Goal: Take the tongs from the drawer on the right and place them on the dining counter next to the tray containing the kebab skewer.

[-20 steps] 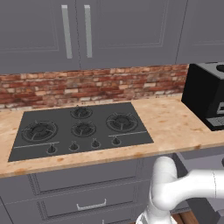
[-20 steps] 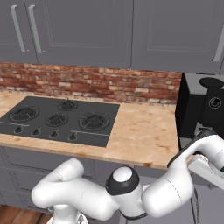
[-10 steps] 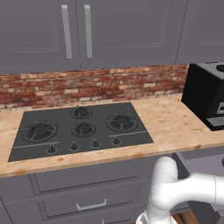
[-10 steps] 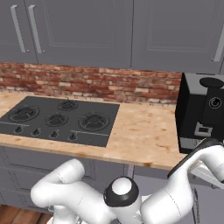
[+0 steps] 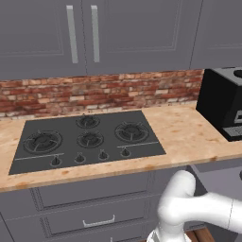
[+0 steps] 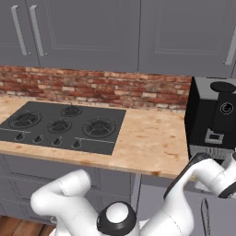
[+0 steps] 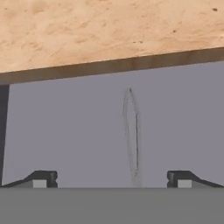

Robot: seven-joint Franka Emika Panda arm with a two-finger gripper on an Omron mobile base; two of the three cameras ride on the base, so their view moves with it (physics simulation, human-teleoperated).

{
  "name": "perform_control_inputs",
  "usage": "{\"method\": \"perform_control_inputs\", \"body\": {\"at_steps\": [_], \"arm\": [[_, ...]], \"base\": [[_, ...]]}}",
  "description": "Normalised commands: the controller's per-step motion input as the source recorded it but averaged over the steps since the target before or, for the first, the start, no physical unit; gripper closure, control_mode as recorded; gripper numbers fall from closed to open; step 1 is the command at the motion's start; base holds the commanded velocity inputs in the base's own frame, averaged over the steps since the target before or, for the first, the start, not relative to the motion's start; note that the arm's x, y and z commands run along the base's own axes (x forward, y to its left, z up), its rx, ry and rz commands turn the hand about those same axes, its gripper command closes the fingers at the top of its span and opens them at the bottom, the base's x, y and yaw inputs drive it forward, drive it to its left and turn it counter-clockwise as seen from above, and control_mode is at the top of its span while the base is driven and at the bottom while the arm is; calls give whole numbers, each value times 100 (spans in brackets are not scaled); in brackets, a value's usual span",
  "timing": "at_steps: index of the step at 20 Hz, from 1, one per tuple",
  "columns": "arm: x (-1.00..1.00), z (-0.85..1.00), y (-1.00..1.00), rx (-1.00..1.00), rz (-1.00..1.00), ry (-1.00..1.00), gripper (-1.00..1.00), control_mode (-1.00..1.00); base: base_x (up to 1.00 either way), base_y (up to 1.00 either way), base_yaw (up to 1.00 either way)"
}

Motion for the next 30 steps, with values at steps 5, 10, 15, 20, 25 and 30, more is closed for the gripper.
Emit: {"method": "perform_control_inputs", "body": {"at_steps": [5,10,15,20,25,30], "arm": [[2,-19,3,-12,-10,0,-100,-100],[6,-13,0,-7,-10,1,-100,-100],[9,-13,0,-8,-9,5,-100,-100],[12,-11,-1,-5,-6,6,-100,-100],[1,-13,-5,0,-1,5,-100,-100],[-2,-13,-15,0,0,0,-100,-100]], "base": [[0,0,0],[0,0,0],[0,0,0],[0,0,0],[0,0,0],[0,0,0]]}}
